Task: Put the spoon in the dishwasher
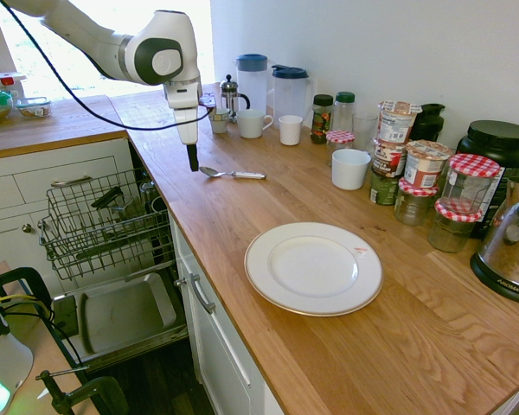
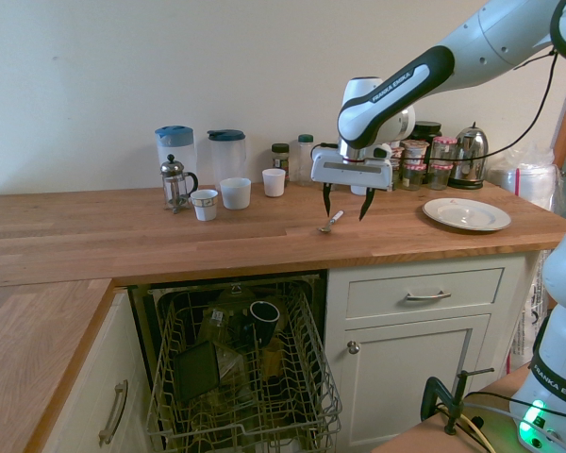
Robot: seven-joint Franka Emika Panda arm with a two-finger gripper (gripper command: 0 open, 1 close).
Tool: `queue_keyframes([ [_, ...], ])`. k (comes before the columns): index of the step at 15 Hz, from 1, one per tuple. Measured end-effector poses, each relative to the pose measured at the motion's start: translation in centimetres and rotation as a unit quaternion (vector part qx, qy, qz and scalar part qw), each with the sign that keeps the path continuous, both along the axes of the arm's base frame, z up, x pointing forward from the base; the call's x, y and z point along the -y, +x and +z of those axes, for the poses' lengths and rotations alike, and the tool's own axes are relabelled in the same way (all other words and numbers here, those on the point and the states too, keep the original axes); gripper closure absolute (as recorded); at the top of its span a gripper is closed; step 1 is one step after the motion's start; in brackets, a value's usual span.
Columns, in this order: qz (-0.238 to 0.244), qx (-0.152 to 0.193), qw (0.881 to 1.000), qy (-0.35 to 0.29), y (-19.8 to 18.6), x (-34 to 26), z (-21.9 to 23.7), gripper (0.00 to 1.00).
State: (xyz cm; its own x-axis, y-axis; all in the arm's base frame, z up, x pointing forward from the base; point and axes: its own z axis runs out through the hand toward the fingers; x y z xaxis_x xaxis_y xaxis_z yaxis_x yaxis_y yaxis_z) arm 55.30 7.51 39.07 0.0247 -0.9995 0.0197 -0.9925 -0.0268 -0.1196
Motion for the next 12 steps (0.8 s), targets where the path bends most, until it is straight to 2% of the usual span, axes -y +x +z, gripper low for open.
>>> queue_keyframes([
  [5, -0.126, 0.010, 0.992, 0.004, 4.5, 0.2, -1.3, 0.00],
  [12, -0.182, 0.007, 0.983, 0.001, 7.3, 1.6, -3.4, 0.00],
])
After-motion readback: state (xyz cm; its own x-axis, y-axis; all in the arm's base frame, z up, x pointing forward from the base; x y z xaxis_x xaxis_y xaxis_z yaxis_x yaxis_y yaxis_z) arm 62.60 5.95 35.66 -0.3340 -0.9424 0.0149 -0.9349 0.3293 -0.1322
